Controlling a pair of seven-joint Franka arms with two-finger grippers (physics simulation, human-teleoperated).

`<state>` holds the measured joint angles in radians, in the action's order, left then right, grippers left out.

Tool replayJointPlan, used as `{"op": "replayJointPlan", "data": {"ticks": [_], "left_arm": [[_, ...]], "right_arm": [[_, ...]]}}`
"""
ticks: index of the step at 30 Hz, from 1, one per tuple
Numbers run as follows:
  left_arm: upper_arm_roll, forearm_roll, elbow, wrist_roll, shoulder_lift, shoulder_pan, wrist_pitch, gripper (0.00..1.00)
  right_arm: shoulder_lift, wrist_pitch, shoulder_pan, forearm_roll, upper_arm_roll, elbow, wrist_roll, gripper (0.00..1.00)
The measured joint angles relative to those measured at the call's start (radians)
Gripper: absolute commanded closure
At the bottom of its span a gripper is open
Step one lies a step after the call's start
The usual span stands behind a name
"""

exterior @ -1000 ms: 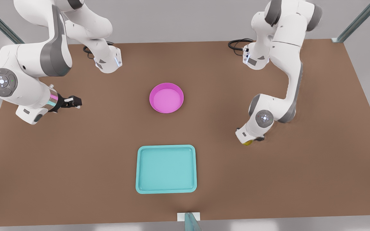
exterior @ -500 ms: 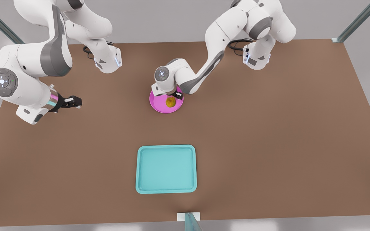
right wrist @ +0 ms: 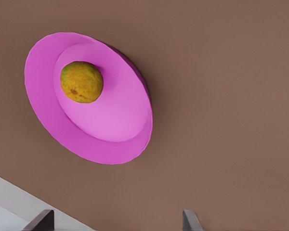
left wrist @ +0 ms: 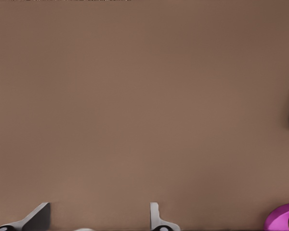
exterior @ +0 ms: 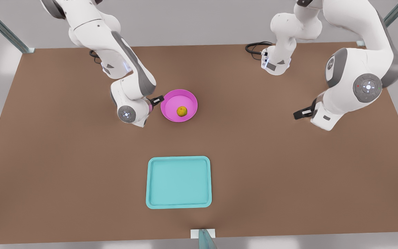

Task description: Place the orange on the plate with the left arm and the plate on the tray with the right arm

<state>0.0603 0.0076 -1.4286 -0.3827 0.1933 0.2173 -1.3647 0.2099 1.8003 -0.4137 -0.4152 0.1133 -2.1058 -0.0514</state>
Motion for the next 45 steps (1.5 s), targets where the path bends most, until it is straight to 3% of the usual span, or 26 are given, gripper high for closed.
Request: {"op": "replayJointPlan", "data": {"ticks": [2,11,28,29,31,34,40,45], "left_arm": [[-0.03,0.029,0.019,0.037,0.017,-0.034,0.028,0.0],[0.041,0.051,0.034,0.169,0.033,-0.051,0.156,0.0],[0.056,0.043,-0.02,0.296,0.007,-0.048,0.191,0.0],[0.057,0.043,-0.021,0.301,0.006,-0.047,0.189,0.0],[0.057,0.043,-0.023,0.31,0.006,-0.047,0.187,0.0],[0.057,0.043,-0.023,0.321,0.007,-0.047,0.185,0.0],[0.057,0.043,-0.022,0.34,0.005,-0.047,0.183,0.0],[0.058,0.043,-0.021,0.351,-0.003,-0.046,0.189,0.0]], "right_arm": [[0.007,0.088,-0.03,-0.045,0.004,-0.055,0.008,0.0],[0.019,0.311,-0.033,-0.115,0.005,-0.217,0.031,0.0],[0.15,0.449,-0.051,-0.128,0.011,-0.201,0.043,0.0],[0.152,0.451,-0.051,-0.128,0.011,-0.2,0.043,0.05],[0.154,0.452,-0.051,-0.131,0.011,-0.199,0.042,0.35],[0.155,0.453,-0.046,-0.139,0.011,-0.199,0.035,0.49],[0.175,0.449,-0.039,-0.138,0.011,-0.187,0.031,0.55],[0.18,0.445,-0.038,-0.142,0.011,-0.179,0.025,0.73]]}}
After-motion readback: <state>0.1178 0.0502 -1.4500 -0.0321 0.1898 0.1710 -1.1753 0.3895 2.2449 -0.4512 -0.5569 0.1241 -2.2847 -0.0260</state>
